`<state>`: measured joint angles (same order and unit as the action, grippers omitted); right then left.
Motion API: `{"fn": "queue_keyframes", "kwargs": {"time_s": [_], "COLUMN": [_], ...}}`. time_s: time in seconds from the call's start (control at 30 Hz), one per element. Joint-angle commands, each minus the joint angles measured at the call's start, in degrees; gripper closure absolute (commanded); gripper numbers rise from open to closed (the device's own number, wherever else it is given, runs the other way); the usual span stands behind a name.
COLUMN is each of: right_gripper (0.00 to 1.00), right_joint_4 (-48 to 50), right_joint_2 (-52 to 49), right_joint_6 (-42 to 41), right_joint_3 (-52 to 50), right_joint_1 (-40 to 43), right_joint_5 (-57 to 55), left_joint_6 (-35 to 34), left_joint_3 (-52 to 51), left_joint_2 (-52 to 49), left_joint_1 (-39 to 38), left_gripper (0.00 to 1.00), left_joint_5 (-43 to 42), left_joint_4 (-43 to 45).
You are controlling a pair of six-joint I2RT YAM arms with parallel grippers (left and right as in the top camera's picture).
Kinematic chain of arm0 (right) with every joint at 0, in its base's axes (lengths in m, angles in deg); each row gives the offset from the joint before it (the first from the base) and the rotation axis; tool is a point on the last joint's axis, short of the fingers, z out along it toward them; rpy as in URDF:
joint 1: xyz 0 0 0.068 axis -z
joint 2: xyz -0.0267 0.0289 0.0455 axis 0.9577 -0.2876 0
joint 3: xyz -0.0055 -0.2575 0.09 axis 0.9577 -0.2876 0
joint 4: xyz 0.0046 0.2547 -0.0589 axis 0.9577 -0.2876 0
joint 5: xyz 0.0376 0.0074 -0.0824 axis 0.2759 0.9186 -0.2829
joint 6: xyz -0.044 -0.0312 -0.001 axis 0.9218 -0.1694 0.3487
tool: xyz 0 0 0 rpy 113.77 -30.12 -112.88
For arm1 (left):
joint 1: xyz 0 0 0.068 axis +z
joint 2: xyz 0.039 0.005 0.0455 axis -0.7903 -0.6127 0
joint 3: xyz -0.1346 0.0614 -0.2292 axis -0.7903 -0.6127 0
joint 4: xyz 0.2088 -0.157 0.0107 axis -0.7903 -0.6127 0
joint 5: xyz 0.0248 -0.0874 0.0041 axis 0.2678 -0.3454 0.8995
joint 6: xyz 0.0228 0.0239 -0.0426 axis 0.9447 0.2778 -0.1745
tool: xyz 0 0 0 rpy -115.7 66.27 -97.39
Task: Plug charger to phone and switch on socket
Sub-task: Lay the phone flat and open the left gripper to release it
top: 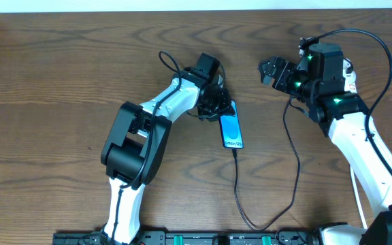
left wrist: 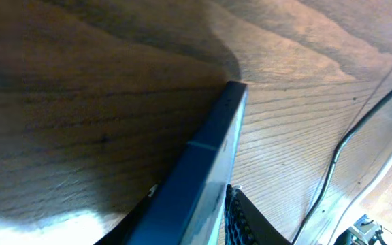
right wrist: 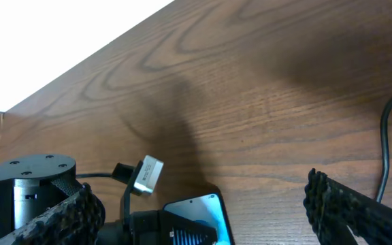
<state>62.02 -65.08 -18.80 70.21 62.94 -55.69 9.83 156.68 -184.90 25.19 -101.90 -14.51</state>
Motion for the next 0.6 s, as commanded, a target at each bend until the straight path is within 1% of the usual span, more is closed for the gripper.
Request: {"fn": "queue_keyframes", "kwargs": {"time_s": [0.0,0.27,0.4,0.43,0.47,0.53,0.57], "right_gripper": [0.05,0.05,0.04,0.04,0.04,0.04,0.04], "right_joint_4": [-0.3,-0.4,-0.4,-0.4,-0.4,-0.4,-0.4], "right_joint_2": [0.6,0.6,0.6,0.6,0.6,0.6,0.6], "right_joint_6": [1.1,1.1,1.1,1.1,1.1,1.1,1.1], "right_joint_3": [0.1,0.1,0.1,0.1,0.1,0.1,0.1], "right_joint_1": [0.2,0.2,0.2,0.2,0.2,0.2,0.2], "right_joint_5": [-0.9,-0.9,-0.9,-0.9,-0.9,-0.9,-1.0], "left_joint_6": [0.2,0.1,0.1,0.1,0.1,0.1,0.1], "left_joint_3": [0.2,0.2,0.2,0.2,0.2,0.2,0.2], "left_joint_2": [0.2,0.2,0.2,0.2,0.2,0.2,0.2], "left_joint_1": [0.2,0.2,0.2,0.2,0.2,0.2,0.2], "left_gripper": [0.71,0.70,0.70,0.69,0.64,0.61,0.61], "left_joint_5": [2.5,5.2,5.2,5.2,5.2,5.2,5.2], "left_joint_4": [-1.9,-2.3,-2.3,-2.3,-2.3,-2.3,-2.3]}}
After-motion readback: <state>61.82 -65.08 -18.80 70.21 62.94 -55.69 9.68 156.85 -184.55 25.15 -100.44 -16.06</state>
